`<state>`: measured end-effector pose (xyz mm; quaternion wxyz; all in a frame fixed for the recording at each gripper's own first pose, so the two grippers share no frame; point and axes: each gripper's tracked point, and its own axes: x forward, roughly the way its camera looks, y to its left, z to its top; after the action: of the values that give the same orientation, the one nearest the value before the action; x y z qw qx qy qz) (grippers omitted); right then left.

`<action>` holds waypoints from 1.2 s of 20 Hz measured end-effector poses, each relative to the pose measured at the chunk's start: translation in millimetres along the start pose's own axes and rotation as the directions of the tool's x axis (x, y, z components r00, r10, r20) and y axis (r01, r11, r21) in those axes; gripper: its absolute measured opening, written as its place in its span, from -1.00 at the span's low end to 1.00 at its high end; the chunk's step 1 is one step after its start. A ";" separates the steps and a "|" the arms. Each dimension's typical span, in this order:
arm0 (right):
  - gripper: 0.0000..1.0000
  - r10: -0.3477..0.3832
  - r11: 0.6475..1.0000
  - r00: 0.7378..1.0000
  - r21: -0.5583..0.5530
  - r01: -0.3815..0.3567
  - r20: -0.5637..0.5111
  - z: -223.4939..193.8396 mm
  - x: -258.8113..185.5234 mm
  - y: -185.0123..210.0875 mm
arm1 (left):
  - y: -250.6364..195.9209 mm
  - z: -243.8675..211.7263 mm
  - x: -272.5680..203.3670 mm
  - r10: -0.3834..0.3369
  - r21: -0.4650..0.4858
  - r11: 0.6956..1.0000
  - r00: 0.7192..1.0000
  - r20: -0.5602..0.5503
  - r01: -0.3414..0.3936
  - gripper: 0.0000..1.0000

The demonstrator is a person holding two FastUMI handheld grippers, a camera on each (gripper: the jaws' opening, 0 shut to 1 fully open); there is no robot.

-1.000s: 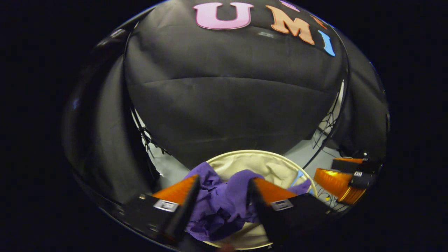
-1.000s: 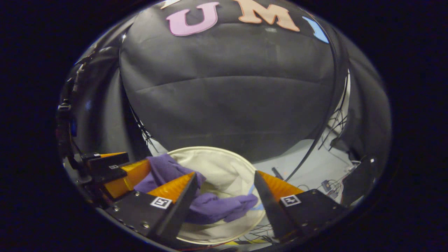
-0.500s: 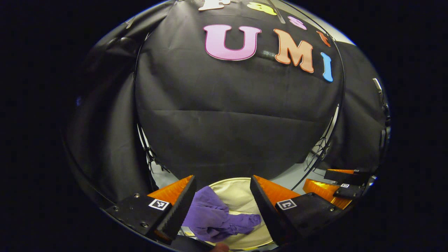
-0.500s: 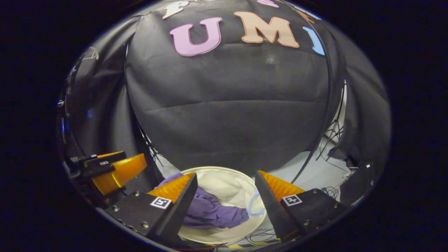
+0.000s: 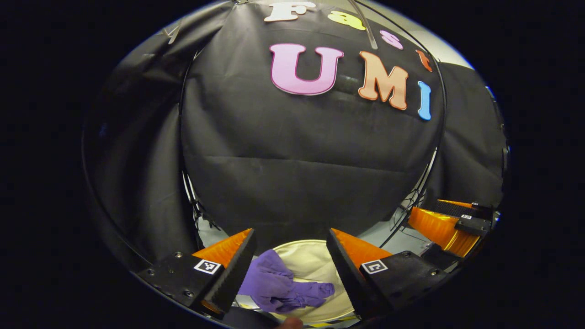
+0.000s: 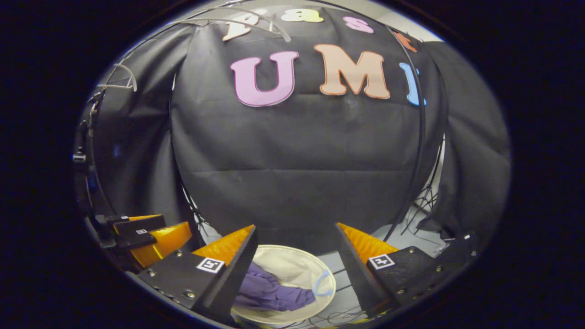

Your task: Grasp the clothes on the hanger with both hands and then place them into the laundry hamper below.

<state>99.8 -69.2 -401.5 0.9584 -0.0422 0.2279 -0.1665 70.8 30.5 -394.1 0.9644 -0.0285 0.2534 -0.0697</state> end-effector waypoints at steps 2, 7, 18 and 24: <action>0.98 -0.019 0.999 0.999 -0.033 0.020 0.045 19.5 -7.2 -2.2 | -4.9 23.7 -9.3 -0.020 -0.018 1.000 0.999 0.042 0.021 0.93; 1.00 -0.022 0.998 0.993 -0.061 0.029 0.115 61.3 -33.5 3.1 | -8.5 68.3 -32.4 -0.041 0.034 0.999 0.994 0.101 0.038 0.93; 0.96 0.023 0.998 0.971 -0.061 -0.009 0.239 177.7 -95.0 17.0 | -11.4 168.8 -95.7 -0.048 0.040 0.998 0.984 0.171 0.042 0.86; 0.96 0.054 0.996 0.953 -0.077 -0.032 0.299 216.6 -126.8 20.4 | -15.6 207.9 -124.5 -0.039 0.048 0.998 0.969 0.244 0.028 0.84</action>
<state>97.0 -6.0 -157.7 0.9832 -0.0962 0.0863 -0.1290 64.1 37.7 -151.5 0.9874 -0.0201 0.1303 -0.0876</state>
